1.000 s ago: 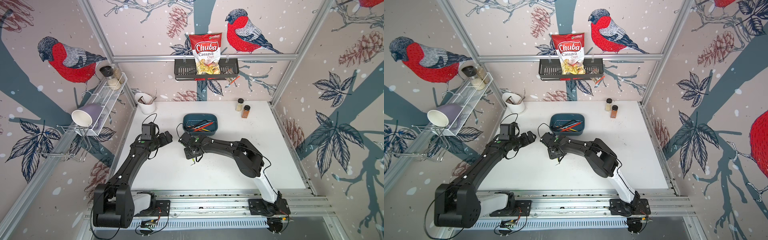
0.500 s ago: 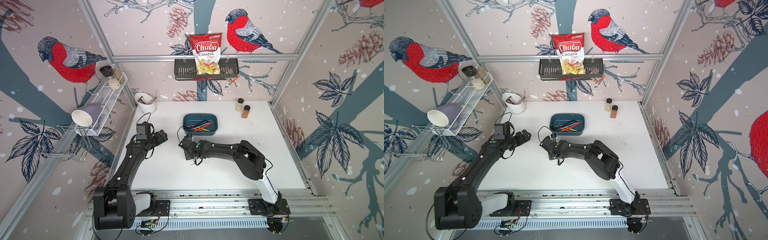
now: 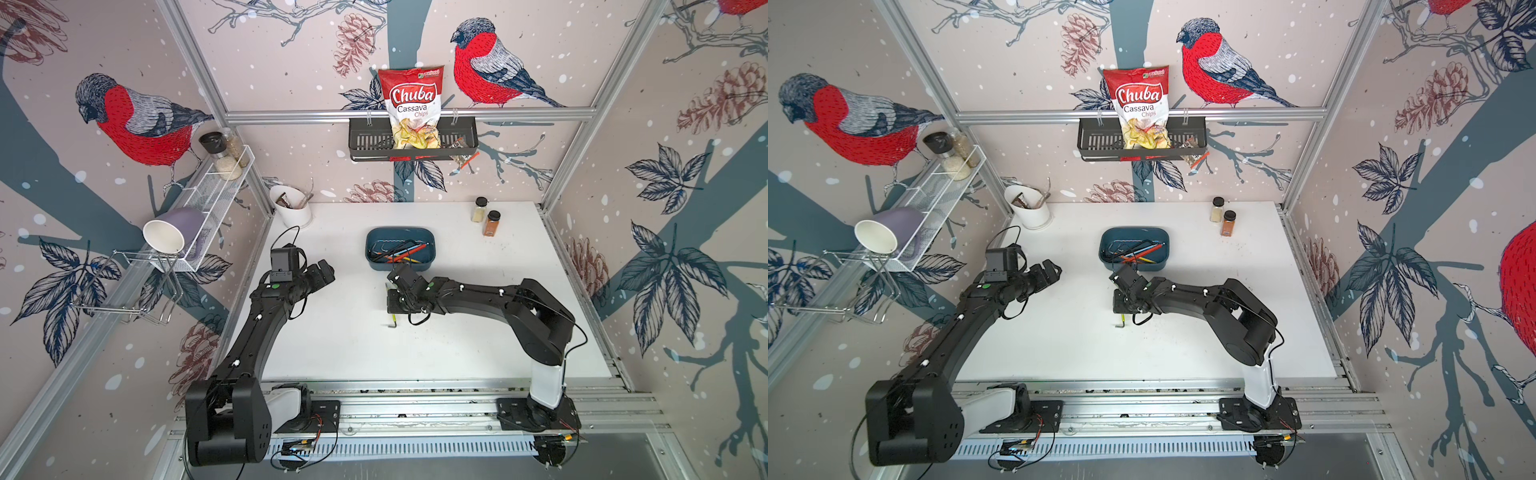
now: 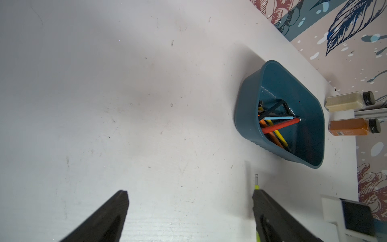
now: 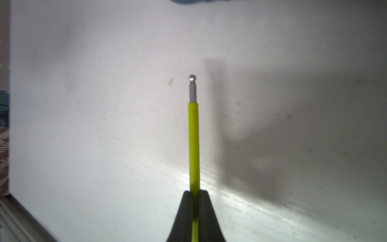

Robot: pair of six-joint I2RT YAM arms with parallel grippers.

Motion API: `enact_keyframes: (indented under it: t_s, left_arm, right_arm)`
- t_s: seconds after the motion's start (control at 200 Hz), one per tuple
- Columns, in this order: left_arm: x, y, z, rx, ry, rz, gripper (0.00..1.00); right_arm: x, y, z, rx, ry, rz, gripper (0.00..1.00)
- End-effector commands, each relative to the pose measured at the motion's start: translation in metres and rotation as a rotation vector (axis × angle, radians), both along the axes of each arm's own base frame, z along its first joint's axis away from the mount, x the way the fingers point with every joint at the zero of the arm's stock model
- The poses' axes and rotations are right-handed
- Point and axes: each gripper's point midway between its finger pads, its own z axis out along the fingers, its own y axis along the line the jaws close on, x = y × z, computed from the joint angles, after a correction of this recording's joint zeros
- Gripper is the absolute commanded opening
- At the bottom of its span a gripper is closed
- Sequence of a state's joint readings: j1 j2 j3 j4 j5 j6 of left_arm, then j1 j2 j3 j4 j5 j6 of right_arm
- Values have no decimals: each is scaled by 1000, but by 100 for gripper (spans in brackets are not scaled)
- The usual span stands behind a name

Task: Put the hex key on the desktop into the storage box
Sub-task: Pick up the Allen key from the center of the board, then place the Allen key in the storage box.

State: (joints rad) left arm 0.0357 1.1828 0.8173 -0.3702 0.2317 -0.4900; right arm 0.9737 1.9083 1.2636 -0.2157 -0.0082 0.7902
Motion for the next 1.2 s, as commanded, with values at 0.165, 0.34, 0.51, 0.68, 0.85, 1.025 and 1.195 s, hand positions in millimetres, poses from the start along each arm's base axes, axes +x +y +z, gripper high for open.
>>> enact_keyframes:
  t_s: [0.165,0.34,0.51,0.68,0.85,1.025,1.195]
  left_arm:
    - [2,-2,-3,-13,3,-10,96]
    - [1,-4,-2,-21,0,-15,96]
    - [1,-6,-1,-36,-6,-18,96]
    - [1,-9,-1,-52,-8,-28,96]
    - [1,-10,-1,-64,-15,-29,96]
    - [1,-13,-2,-78,-21,-34,96]
    - [2,-12,-5,-77,-9,-32,96]
  right_arm:
    - [28,9,76,147,-88,-41,0]
    - [61,2,102,209,-105,-86,0]
    - [99,-6,116,328,-90,-175,0]
    - [132,-12,108,446,-28,-258,0]
    - [164,-12,100,559,24,-333,0]
    - [188,-10,78,601,64,-382,0]
    - [205,-12,53,603,82,-416,3]
